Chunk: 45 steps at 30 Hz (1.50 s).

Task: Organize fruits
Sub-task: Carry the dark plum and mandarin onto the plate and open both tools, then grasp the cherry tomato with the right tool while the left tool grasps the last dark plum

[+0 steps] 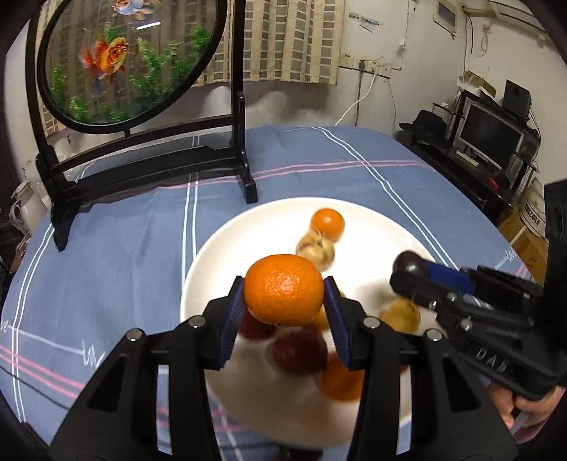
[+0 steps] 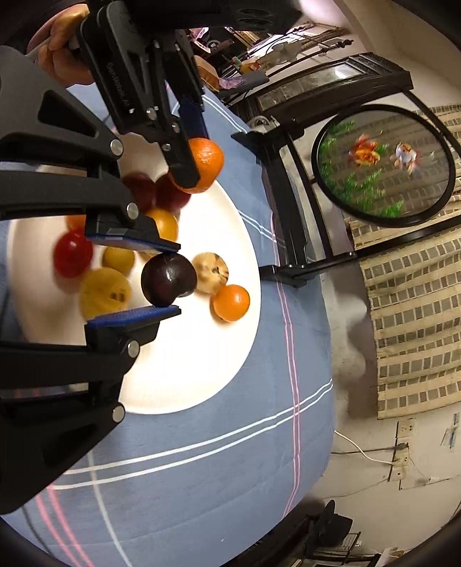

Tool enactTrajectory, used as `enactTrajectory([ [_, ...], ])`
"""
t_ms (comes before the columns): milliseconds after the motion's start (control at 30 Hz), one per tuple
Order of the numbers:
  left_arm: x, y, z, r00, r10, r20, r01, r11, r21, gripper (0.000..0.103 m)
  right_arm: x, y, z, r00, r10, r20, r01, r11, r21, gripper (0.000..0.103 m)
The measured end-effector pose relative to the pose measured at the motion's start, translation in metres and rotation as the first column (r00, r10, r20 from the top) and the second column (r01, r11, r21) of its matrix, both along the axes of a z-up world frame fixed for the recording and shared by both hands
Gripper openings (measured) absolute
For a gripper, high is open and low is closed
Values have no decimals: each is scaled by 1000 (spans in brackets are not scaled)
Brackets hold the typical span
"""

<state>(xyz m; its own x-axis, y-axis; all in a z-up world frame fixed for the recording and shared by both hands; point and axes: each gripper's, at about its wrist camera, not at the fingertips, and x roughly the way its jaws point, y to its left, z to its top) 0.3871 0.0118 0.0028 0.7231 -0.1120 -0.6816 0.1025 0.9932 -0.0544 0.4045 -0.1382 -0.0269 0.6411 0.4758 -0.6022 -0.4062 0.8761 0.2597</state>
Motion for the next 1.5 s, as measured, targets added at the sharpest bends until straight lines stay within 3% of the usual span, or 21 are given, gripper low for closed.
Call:
enactTrajectory([
  [67, 9, -1, -4, 1000, -4, -11, 4, 1000, -4, 46, 7, 2, -4, 1000, 4, -10, -4, 1000, -13, 30],
  [167, 15, -1, -8, 999, 10, -32, -10, 1000, -10, 48, 7, 5, -6, 1000, 11, -9, -12, 999, -50, 45],
  [200, 14, 1, -7, 999, 16, -35, -17, 1000, -19, 51, 5, 3, -4, 1000, 9, -3, -9, 999, -52, 48],
  [267, 6, 7, 0, 999, 51, -8, -51, 998, -19, 76, -2, 1, 3, 1000, 11, 18, -10, 998, -55, 48],
  [367, -22, 21, 18, 993, 101, 58, -100, 995, -28, 85, -18, -3, 16, 999, 16, 51, -14, 999, -36, 49],
  [533, -86, 36, 33, 973, 173, 150, -182, 982, 47, 101, -58, 1, 25, 993, 97, 67, -95, 995, -35, 60],
  [733, -143, 62, 9, 953, 241, 184, -258, 963, 78, 101, -117, 17, 20, 974, 219, 64, -220, 975, 15, 60],
  [867, -149, 90, 0, 940, 323, 114, -326, 945, 12, 101, -146, 50, -2, 974, 226, 18, -223, 969, -105, 60],
  [967, -158, 104, 10, 902, 399, 163, -398, 916, -41, 101, -156, 73, -10, 963, 264, 59, -248, 949, -196, 60],
  [1033, -160, 107, 13, 882, 435, 181, -439, 898, -20, 101, -152, 78, -12, 966, 254, 43, -241, 950, -197, 60],
  [1200, -160, 117, 14, 877, 458, 144, -456, 889, -48, 101, -140, 88, -30, 974, 220, -59, -227, 956, -186, 60],
  [1367, -163, 123, 15, 882, 458, 109, -446, 888, -114, 101, -140, 96, -37, 979, 199, -51, -205, 950, -236, 60],
  [1500, -162, 124, 14, 878, 469, 101, -458, 882, -115, 101, -134, 102, -44, 978, 192, -87, -208, 949, -239, 50],
])
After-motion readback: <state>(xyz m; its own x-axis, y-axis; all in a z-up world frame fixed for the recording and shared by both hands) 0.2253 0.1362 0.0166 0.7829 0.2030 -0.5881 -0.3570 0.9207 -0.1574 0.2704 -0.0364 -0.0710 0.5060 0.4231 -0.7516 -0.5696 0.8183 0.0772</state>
